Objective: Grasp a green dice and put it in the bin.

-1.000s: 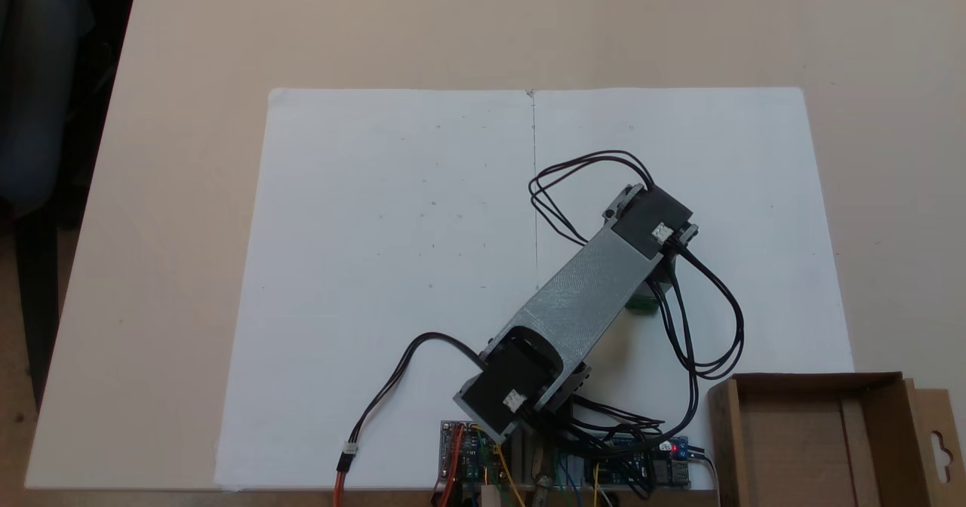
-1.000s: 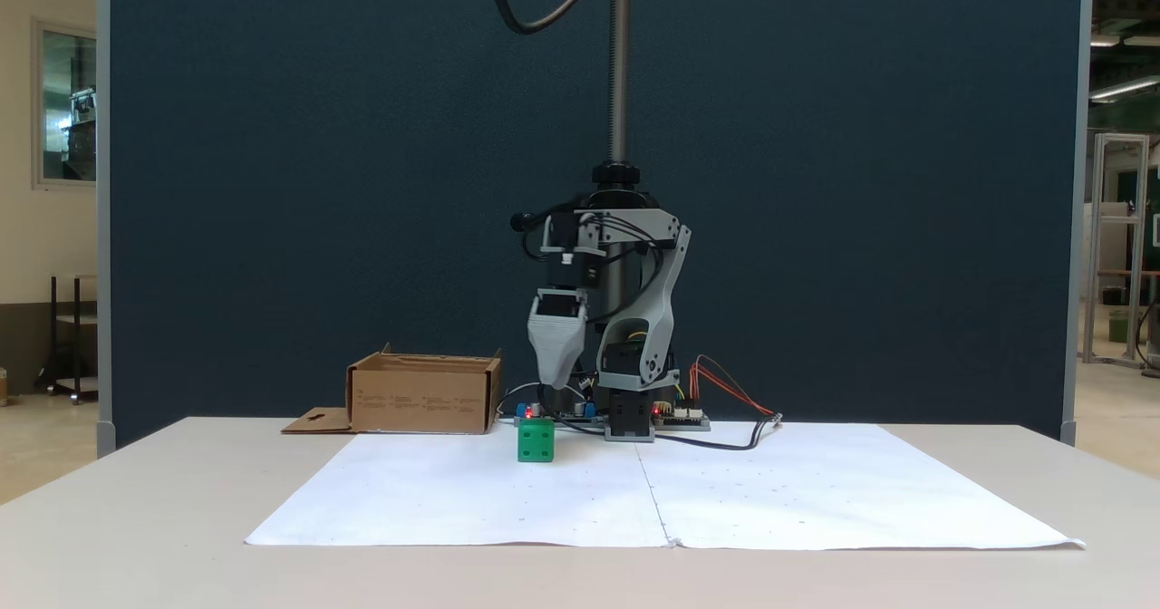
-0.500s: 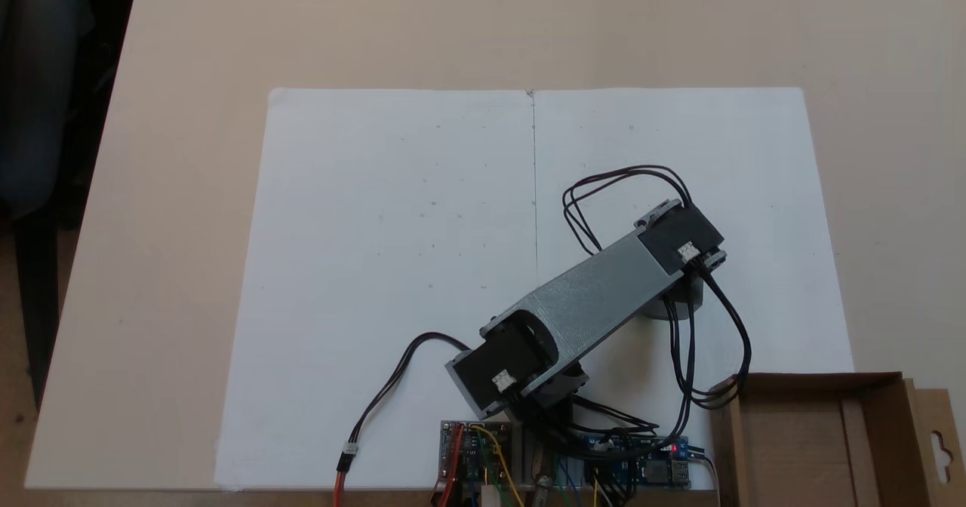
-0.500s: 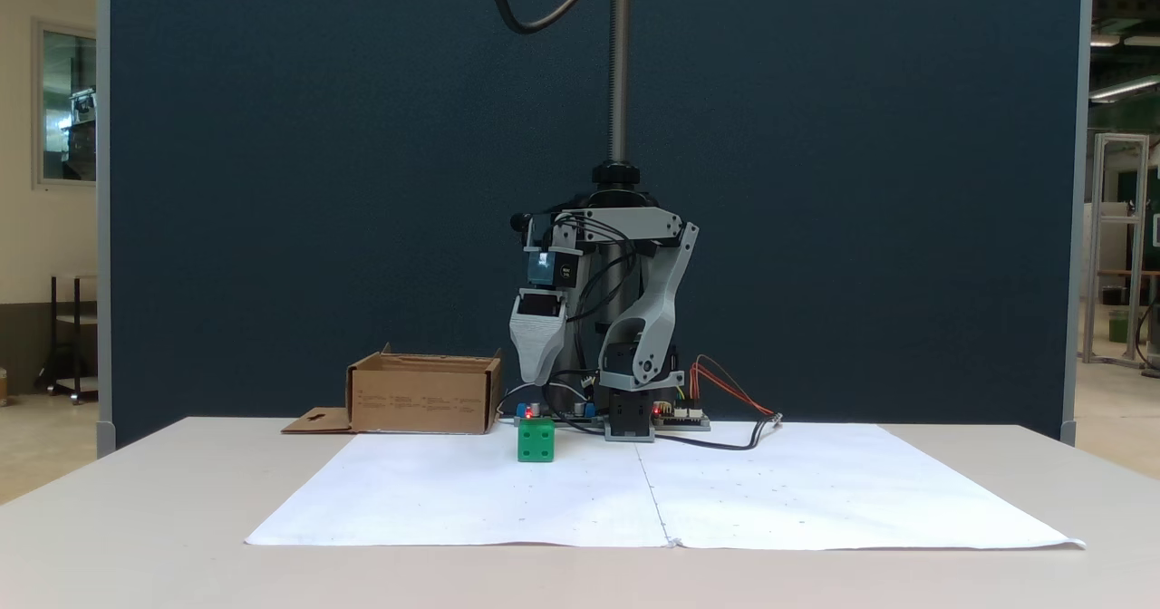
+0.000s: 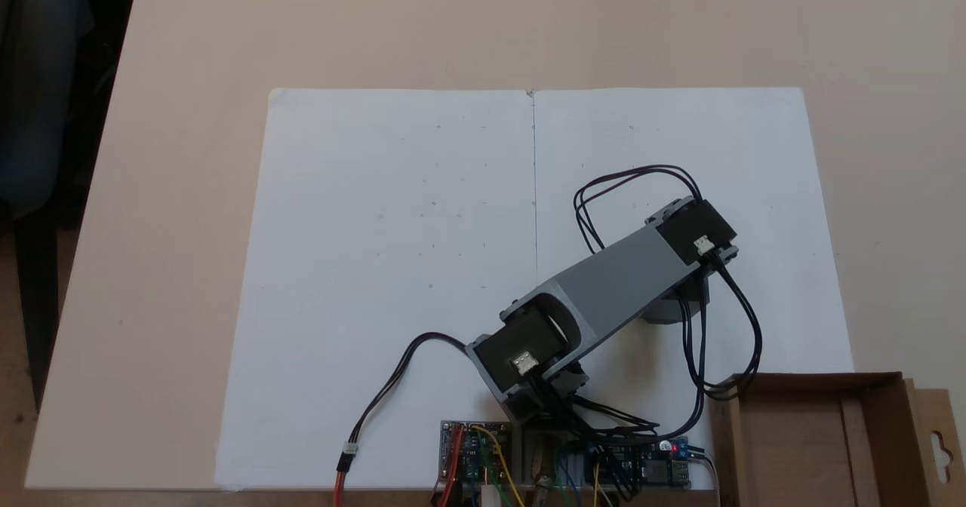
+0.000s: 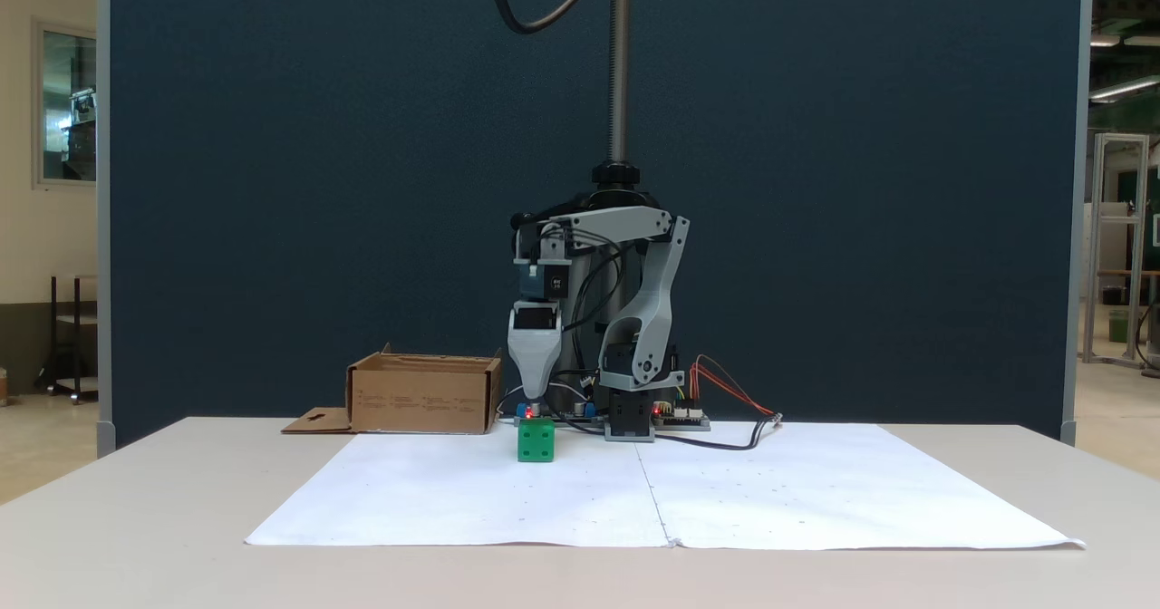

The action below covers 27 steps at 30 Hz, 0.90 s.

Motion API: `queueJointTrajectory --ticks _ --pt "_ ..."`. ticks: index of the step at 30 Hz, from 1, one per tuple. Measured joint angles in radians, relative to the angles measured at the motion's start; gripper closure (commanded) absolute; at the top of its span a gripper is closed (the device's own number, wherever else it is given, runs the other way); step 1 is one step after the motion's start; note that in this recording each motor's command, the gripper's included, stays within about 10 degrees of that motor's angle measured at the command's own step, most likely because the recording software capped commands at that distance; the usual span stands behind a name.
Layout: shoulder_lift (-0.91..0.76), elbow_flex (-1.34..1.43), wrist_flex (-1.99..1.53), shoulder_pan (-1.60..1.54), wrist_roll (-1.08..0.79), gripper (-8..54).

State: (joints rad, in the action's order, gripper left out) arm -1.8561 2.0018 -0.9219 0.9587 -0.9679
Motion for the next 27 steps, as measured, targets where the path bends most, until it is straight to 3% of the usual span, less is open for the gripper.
queueJointTrajectory --ticks 13,27 --pt "0.081 0.0 0.0 -0.02 0.015 -0.2" --pt "0.08 0.0 0.002 -0.034 0.172 1.4"
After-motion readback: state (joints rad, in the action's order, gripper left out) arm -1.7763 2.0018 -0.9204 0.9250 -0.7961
